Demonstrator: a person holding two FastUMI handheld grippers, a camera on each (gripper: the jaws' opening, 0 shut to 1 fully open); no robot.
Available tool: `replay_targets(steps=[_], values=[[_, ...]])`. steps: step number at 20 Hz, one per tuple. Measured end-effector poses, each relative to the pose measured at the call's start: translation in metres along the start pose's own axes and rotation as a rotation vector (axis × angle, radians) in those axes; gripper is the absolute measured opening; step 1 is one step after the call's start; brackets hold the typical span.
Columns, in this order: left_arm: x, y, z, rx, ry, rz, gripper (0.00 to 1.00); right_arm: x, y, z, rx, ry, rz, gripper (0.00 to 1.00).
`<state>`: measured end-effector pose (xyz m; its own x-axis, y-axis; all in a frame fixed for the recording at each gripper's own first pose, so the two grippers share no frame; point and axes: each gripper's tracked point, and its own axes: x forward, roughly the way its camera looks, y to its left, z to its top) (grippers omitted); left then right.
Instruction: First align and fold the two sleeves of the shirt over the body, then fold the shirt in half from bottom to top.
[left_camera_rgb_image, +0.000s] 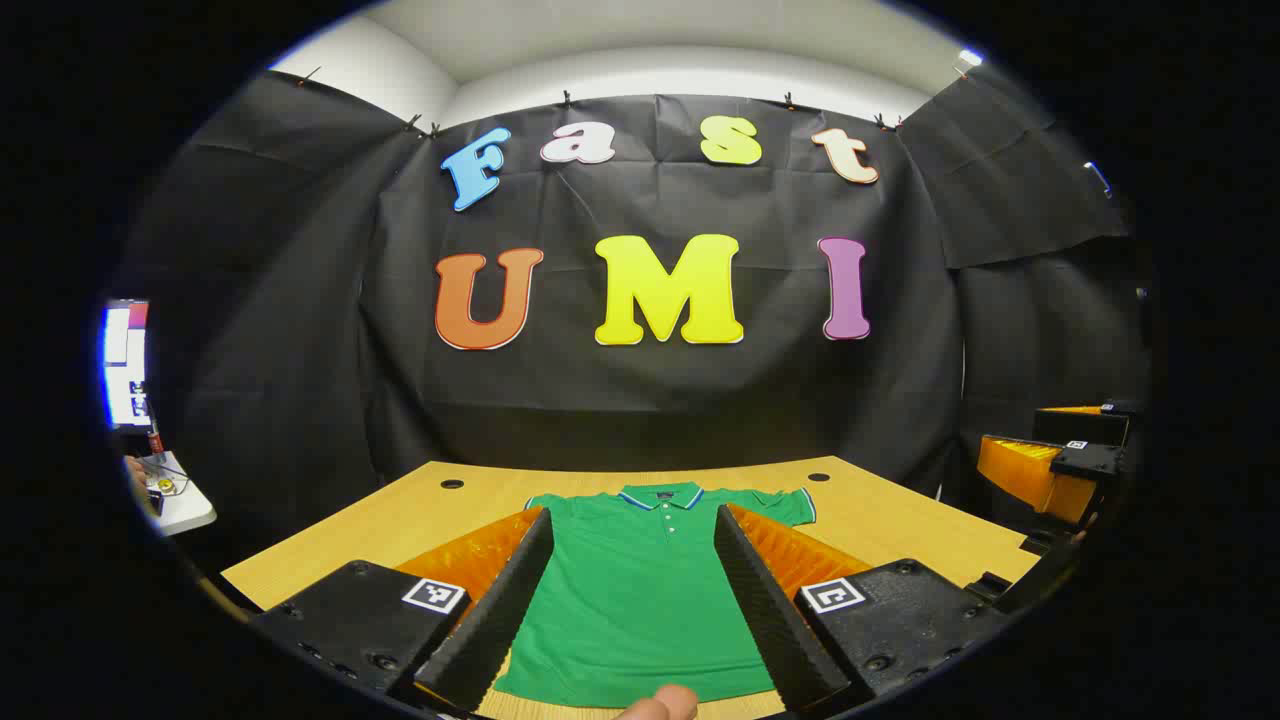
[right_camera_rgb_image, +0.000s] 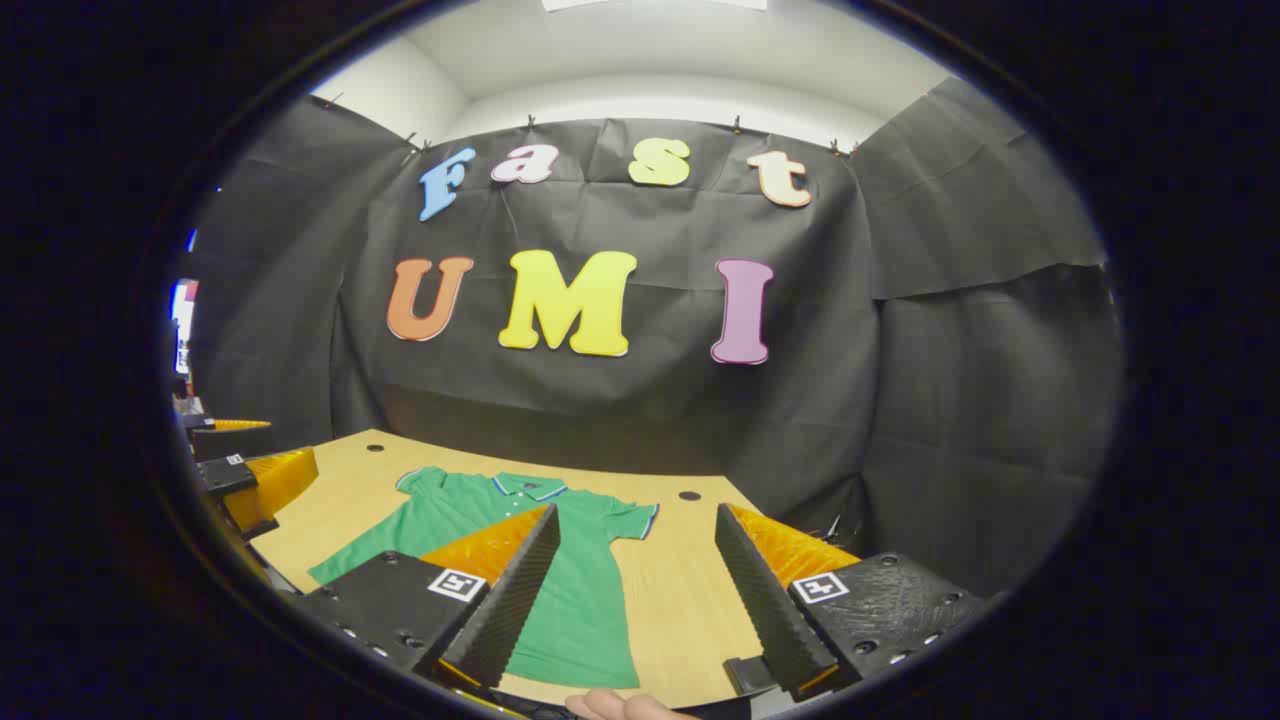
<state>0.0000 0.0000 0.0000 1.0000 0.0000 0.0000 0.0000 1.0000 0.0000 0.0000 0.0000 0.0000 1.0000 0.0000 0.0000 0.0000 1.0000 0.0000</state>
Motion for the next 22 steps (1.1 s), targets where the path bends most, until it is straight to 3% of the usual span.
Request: replay_targets(steps=[16, 22], values=[[0.013, 0.004, -0.026, 0.017, 0.064, 0.022, 1.00, 0.009, -0.008, -0.040, -0.037, 0.041, -0.005, 0.95], [0.024, 0.005, -0.033, 0.015, 0.075, 0.033, 1.00, 0.034, -0.014, -0.037, -0.023, 0.024, -0.008, 0.96]])
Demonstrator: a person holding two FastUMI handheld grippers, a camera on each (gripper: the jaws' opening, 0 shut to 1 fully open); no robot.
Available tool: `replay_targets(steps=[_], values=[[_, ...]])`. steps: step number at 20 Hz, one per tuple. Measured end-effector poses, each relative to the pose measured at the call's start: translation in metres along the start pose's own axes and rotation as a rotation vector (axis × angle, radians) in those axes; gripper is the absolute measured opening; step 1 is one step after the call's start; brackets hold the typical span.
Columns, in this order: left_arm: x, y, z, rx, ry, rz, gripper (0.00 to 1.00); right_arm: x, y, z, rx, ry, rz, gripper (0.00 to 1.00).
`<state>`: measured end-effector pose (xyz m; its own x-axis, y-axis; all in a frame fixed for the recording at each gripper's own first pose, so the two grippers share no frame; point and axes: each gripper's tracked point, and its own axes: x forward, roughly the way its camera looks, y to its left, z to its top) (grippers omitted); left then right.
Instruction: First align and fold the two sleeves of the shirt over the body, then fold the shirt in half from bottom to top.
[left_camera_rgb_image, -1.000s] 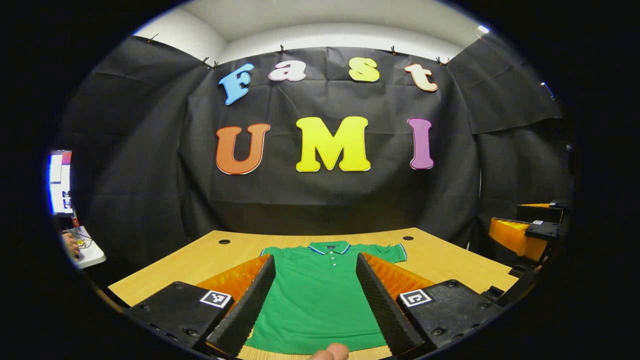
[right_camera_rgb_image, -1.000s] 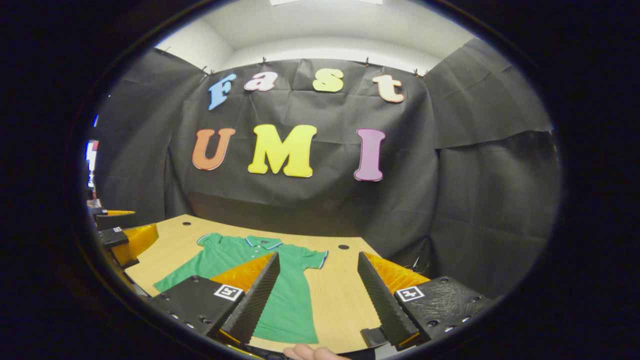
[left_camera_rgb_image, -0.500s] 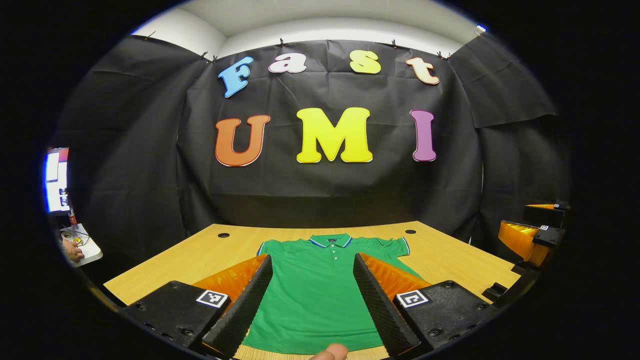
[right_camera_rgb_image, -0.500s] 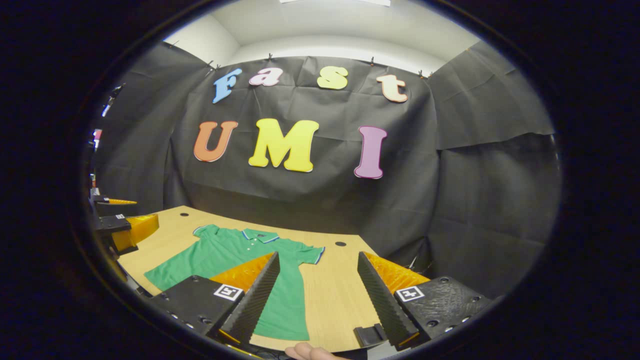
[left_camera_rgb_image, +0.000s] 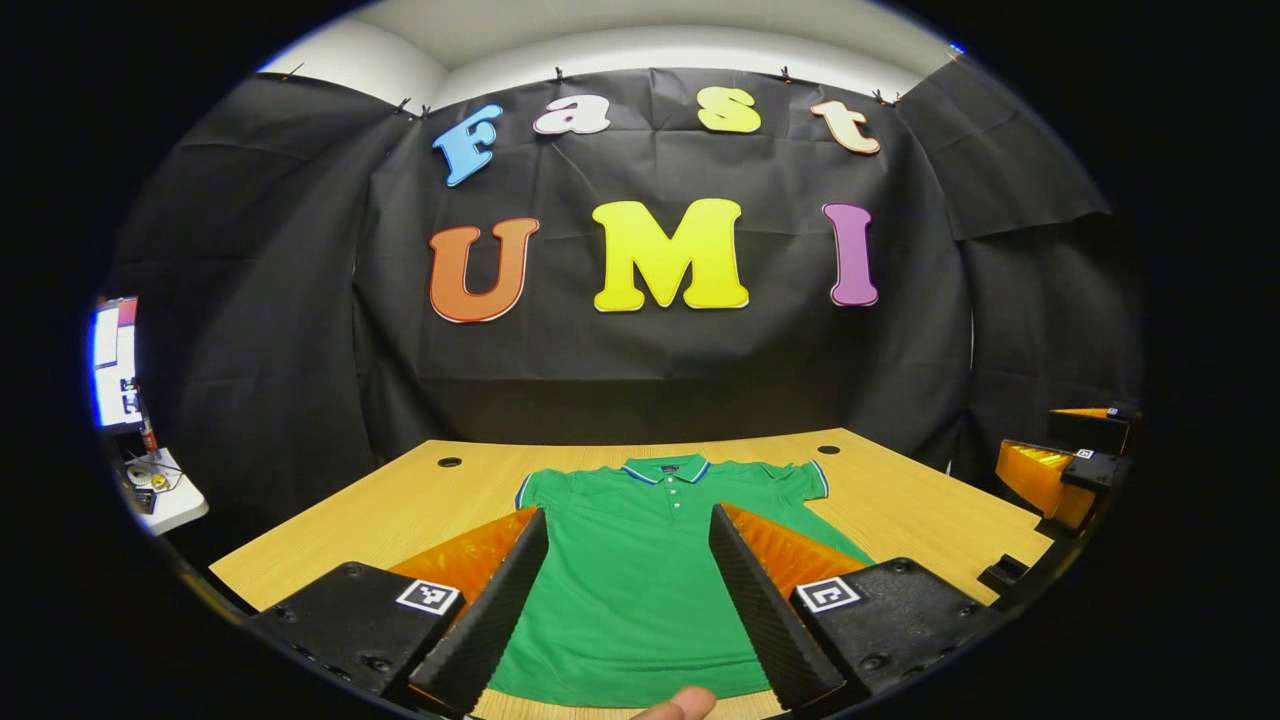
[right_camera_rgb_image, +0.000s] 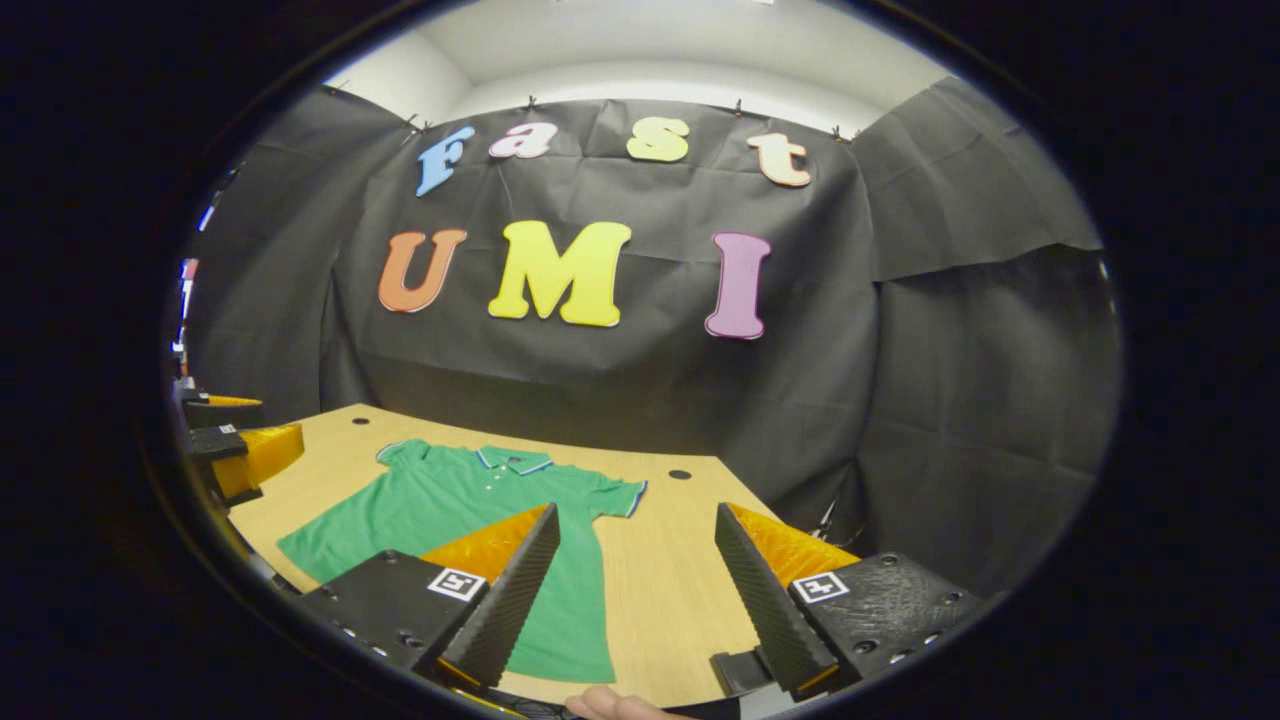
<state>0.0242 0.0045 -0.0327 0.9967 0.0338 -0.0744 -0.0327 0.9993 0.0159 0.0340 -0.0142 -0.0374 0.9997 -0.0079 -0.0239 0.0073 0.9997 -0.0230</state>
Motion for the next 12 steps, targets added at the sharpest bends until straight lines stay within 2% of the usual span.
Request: replay_targets(steps=[6, 8, 12], values=[[0.024, 0.001, -0.022, -0.004, 0.024, 0.016, 1.00, 0.066, 0.003, 0.003, 0.014, -0.018, 0.027, 0.95], [0.034, 0.004, -0.032, -0.006, 0.044, 0.021, 1.00, 0.098, 0.005, 0.001, 0.003, -0.011, 0.038, 0.95], [0.047, 0.019, -0.045, -0.020, 0.064, 0.056, 1.00, 0.175, -0.004, -0.017, -0.041, 0.057, 0.008, 0.96]])
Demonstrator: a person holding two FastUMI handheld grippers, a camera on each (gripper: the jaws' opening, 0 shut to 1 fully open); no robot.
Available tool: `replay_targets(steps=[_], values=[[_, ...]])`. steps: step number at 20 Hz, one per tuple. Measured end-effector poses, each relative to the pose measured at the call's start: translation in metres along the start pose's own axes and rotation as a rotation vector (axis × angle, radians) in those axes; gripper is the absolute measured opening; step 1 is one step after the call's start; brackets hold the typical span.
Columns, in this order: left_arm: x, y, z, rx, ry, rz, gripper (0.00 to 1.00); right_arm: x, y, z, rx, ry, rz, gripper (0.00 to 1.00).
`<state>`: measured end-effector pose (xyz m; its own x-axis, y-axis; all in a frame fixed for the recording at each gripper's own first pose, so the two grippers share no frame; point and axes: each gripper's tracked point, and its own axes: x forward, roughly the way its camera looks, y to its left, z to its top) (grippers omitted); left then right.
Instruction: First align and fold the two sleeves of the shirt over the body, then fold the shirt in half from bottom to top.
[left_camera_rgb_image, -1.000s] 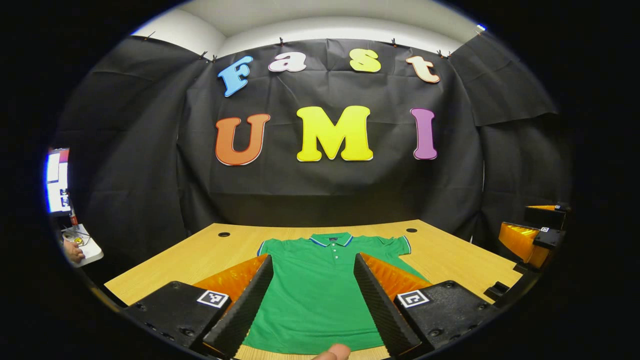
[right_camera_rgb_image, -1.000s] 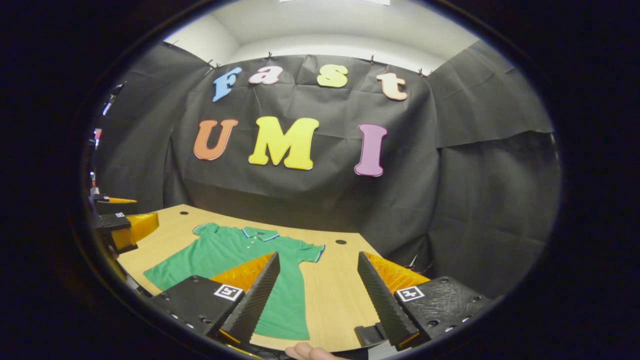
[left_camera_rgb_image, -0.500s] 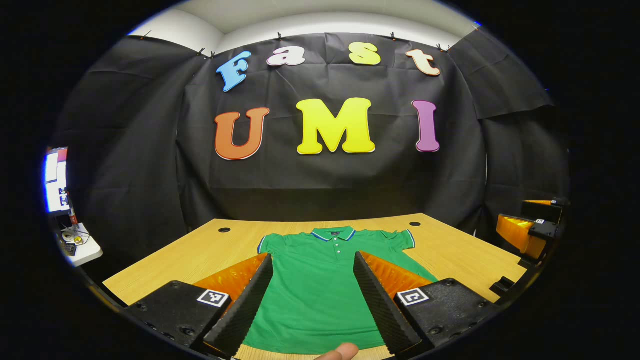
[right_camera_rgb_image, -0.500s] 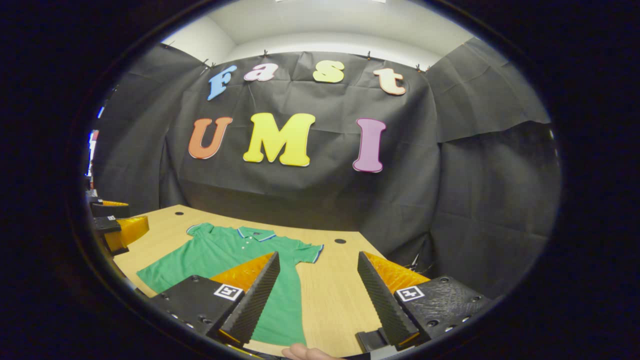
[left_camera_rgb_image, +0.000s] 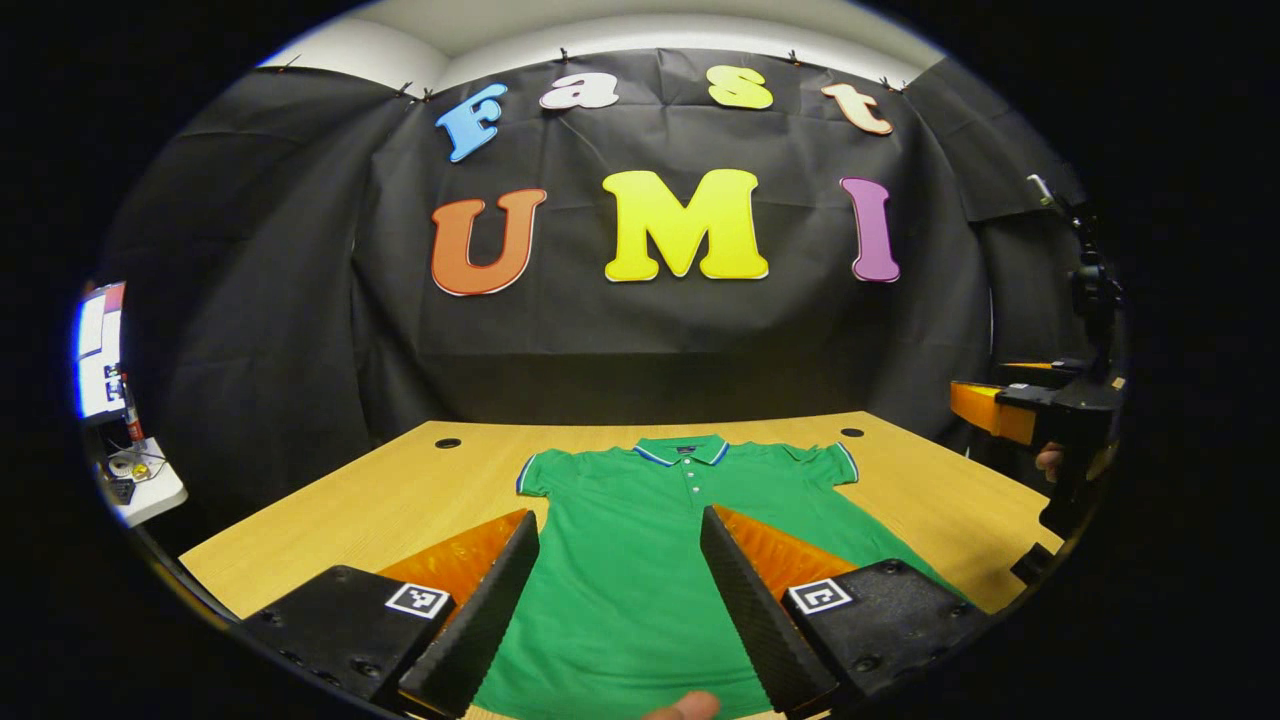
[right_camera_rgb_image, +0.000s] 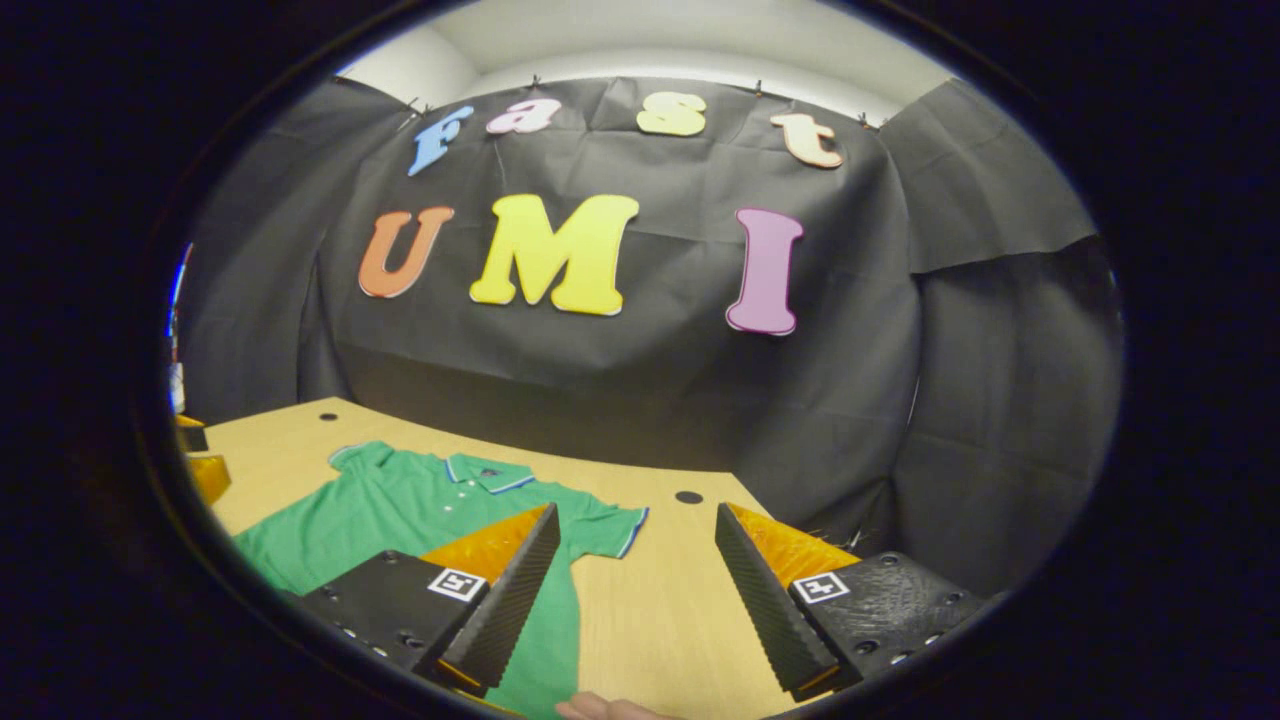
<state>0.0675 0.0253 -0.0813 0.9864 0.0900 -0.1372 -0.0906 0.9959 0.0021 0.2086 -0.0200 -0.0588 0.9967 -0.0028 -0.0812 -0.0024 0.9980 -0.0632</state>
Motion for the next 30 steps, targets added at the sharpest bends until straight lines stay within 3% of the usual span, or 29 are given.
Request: replay_targets(steps=[8, 14, 18, 20, 23, 24, 26, 30], values=[[0.014, -0.001, -0.012, -0.017, 0.020, -0.011, 1.00, 0.148, 0.023, -0.099, 0.106, 0.359, 0.033, 0.97], [0.023, 0.006, -0.019, -0.018, 0.028, -0.011, 1.00, 0.226, 0.019, -0.126, 0.151, 0.478, -0.032, 0.95], [0.032, 0.014, -0.032, -0.010, 0.057, 0.010, 1.00, 0.251, 0.027, -0.143, 0.231, 0.558, -0.004, 0.92], [0.037, 0.016, -0.039, -0.020, 0.083, 0.010, 1.00, 0.251, 0.029, -0.152, 0.238, 0.607, -0.007, 0.80], [0.040, 0.016, -0.048, -0.030, 0.112, 0.012, 1.00, 0.261, 0.033, -0.149, 0.267, 0.593, 0.012, 0.37], [0.040, 0.015, -0.050, -0.031, 0.118, 0.012, 1.00, 0.262, 0.037, -0.148, 0.284, 0.598, 0.027, 0.29], [0.040, 0.015, -0.052, -0.031, 0.122, 0.012, 1.00, 0.263, 0.037, -0.148, 0.295, 0.607, 0.027, 0.01], [0.043, 0.015, -0.054, -0.028, 0.129, 0.015, 1.00, 0.263, 0.037, -0.138, 0.179, 0.579, 0.012, 0.04]])
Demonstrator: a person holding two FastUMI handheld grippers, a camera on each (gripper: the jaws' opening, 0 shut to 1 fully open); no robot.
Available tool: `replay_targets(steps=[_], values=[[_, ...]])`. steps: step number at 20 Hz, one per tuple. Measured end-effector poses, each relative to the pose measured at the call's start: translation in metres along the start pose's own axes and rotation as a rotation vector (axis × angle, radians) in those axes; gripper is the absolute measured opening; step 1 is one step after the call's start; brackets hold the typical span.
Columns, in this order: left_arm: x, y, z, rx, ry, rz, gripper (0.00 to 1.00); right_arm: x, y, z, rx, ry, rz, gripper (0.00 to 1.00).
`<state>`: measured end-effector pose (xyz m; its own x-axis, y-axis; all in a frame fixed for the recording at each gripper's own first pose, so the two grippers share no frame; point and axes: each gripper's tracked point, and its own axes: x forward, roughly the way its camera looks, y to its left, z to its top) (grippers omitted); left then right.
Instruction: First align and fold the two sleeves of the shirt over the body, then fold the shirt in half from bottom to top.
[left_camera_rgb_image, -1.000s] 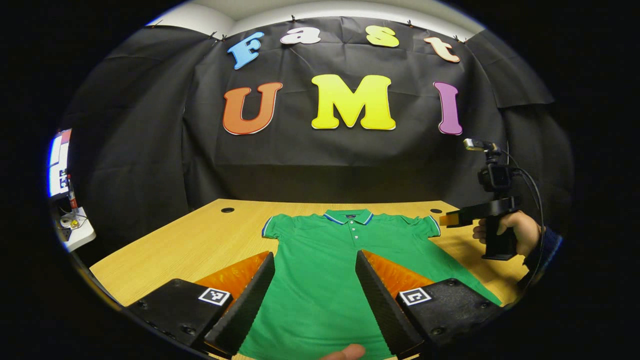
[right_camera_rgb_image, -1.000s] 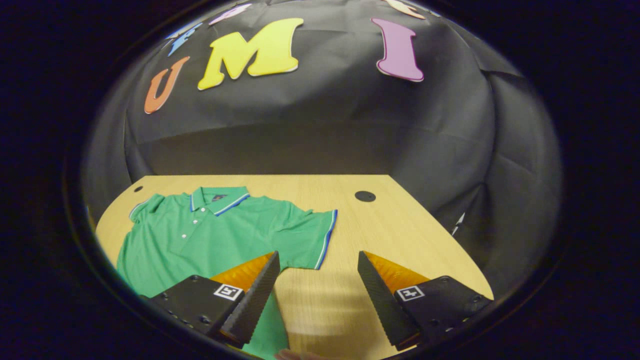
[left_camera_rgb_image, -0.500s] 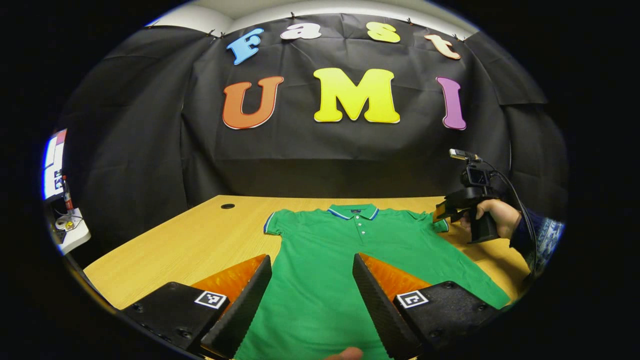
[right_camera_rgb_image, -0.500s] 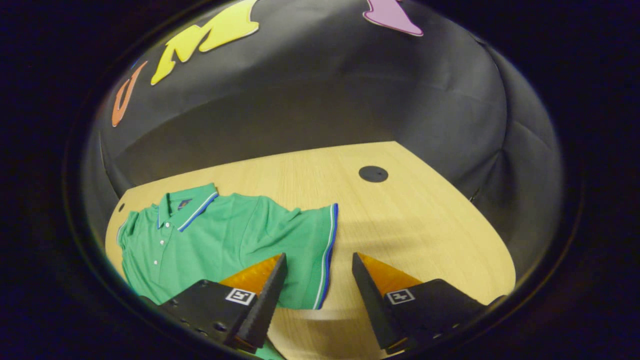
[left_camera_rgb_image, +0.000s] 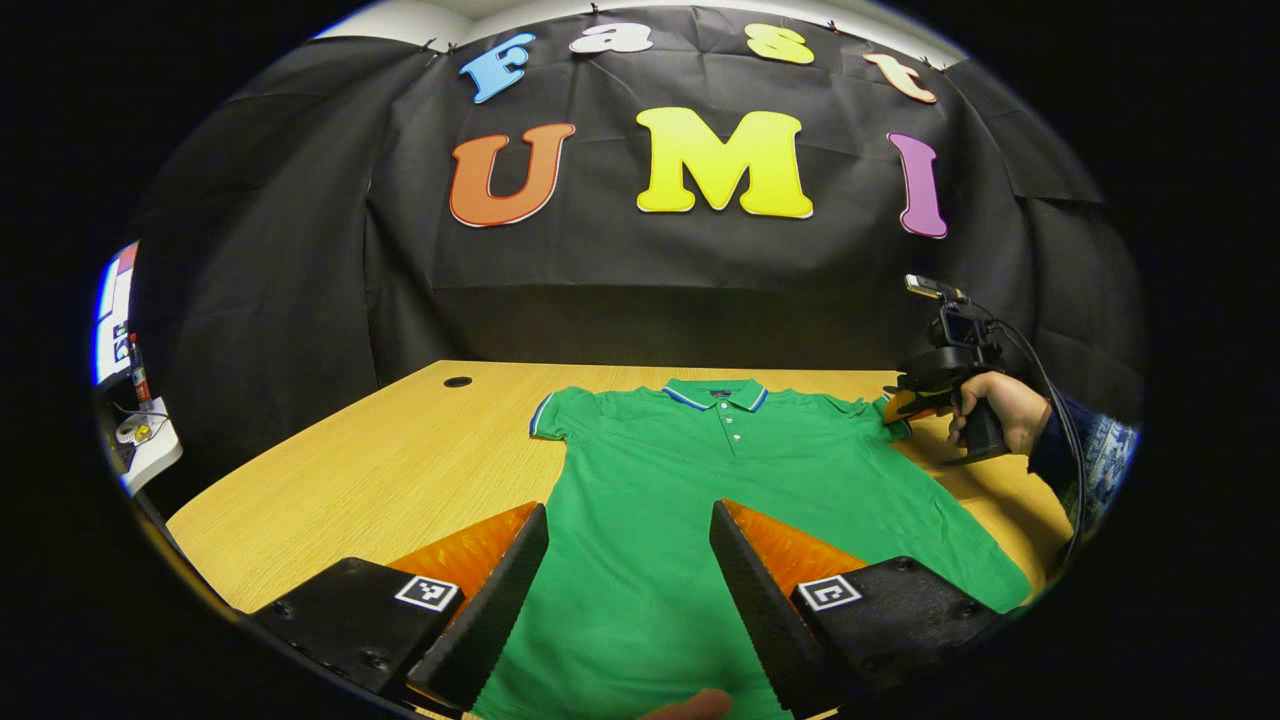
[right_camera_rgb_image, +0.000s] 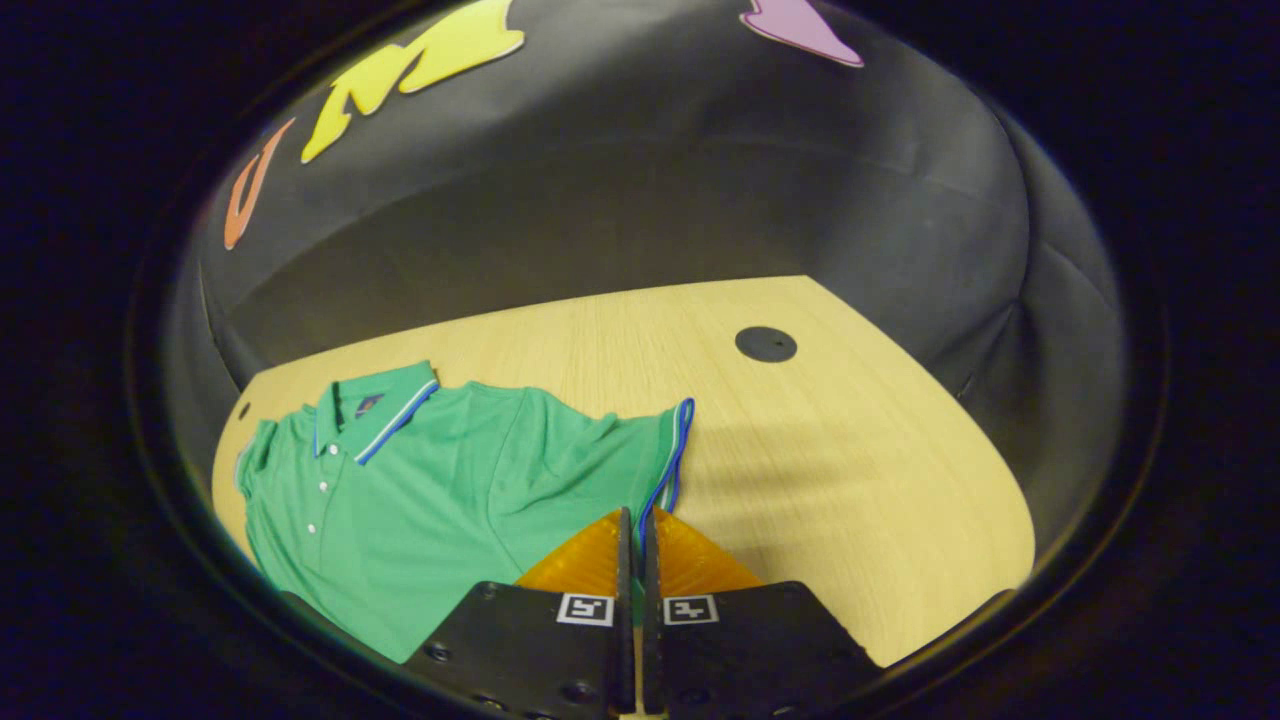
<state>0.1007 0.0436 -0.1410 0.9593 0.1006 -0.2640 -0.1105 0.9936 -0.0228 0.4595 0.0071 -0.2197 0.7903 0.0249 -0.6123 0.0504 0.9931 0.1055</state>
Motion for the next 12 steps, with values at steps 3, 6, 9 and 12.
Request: replay_targets(steps=[3, 6, 9, 12], values=[[-0.001, 0.000, -0.001, -0.003, 0.004, 0.002, 1.00, -0.016, 0.007, 0.017, -0.058, -0.046, -0.017, 0.04], [-0.001, 0.000, 0.001, -0.010, -0.004, 0.003, 1.00, -0.031, 0.030, 0.039, -0.125, -0.118, -0.013, 0.04], [0.000, 0.002, -0.003, -0.007, 0.014, 0.010, 1.00, -0.043, 0.070, 0.048, -0.176, -0.155, 0.020, 0.04], [-0.002, 0.012, 0.004, 0.002, -0.005, 0.042, 1.00, -0.055, 0.117, 0.044, -0.224, -0.172, 0.069, 0.04]])
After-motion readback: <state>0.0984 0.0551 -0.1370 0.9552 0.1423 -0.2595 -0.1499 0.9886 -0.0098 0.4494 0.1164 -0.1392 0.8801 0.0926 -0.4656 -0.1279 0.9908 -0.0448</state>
